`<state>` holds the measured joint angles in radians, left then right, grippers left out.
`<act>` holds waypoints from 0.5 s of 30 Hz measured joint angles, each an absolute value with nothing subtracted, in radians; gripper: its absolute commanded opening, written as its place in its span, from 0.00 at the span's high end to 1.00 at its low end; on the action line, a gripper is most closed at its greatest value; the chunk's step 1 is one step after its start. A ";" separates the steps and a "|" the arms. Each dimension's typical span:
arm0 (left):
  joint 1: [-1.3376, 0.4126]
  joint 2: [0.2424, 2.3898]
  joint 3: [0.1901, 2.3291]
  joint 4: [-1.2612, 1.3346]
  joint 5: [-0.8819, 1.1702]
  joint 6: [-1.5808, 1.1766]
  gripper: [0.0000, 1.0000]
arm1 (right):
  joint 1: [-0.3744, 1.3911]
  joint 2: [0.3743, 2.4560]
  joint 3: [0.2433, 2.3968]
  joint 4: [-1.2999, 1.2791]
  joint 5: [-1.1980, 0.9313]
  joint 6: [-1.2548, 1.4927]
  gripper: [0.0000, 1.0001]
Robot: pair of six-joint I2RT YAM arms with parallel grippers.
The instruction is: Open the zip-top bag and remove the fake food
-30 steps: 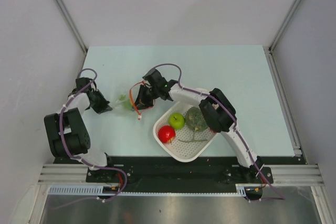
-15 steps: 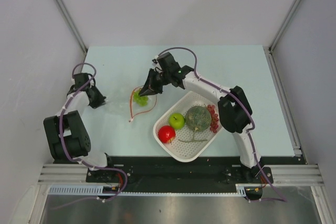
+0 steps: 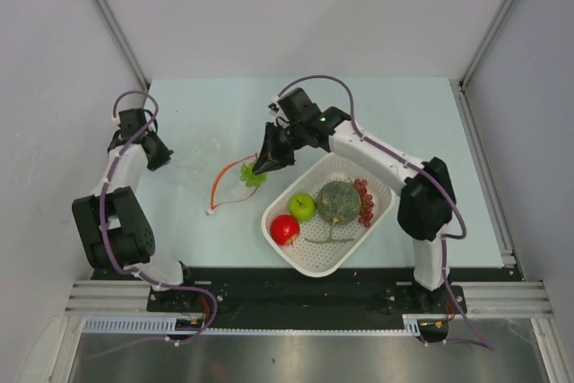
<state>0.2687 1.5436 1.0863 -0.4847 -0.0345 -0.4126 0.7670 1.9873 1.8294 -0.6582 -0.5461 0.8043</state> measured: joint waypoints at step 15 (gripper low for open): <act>0.273 1.634 1.279 -0.580 -0.148 -0.404 0.51 | 0.736 1.482 1.498 -0.991 -0.496 0.616 1.00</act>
<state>0.2733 1.6344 1.2793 -0.5800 -0.1482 -0.4042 0.7361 1.4818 1.4982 -0.9913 -0.4957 0.6155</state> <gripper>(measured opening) 0.124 0.065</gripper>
